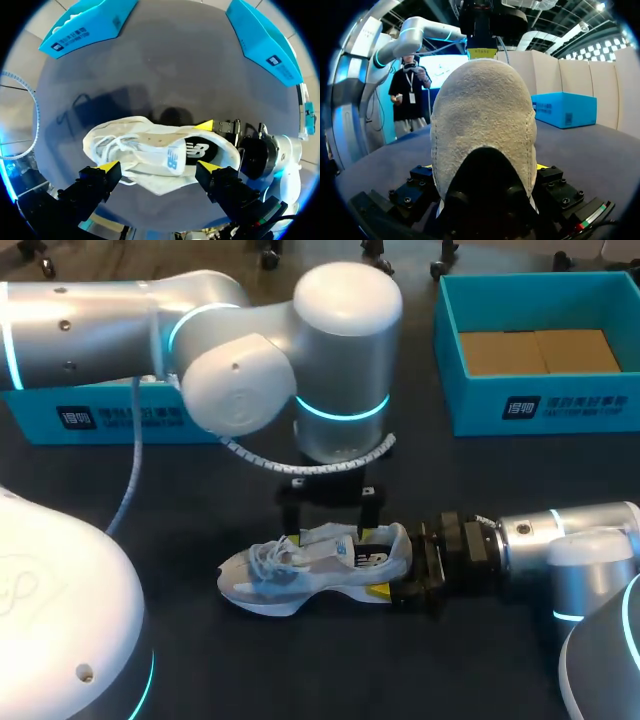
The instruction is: Take the shoe out of the shoebox, open the shoe tongue, remove and reinsert the insole, then place the shoe into the shoebox
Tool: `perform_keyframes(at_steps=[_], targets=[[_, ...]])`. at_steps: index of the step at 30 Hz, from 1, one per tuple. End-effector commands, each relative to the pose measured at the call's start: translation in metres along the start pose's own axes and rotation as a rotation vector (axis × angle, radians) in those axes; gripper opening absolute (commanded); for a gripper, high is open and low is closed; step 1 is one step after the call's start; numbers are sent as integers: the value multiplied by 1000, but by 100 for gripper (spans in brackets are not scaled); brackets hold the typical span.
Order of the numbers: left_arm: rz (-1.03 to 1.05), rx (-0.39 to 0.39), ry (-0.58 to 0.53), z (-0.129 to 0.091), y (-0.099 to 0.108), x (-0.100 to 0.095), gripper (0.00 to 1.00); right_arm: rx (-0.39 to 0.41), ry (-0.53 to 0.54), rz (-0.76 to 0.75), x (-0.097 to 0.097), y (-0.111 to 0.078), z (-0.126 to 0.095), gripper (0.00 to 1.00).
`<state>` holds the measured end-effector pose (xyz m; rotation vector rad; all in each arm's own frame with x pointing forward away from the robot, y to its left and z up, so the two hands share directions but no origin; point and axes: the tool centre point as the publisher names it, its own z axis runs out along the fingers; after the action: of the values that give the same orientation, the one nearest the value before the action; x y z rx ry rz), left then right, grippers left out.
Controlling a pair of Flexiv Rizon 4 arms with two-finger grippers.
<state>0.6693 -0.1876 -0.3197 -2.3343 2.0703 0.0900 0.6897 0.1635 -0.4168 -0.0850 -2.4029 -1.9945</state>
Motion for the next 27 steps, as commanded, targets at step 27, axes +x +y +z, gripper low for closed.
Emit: perform_keyframes(at_steps=[27], targets=[[-127, -22, -515, 42, 3, 6, 94, 4, 2, 1, 0, 1, 1, 0]])
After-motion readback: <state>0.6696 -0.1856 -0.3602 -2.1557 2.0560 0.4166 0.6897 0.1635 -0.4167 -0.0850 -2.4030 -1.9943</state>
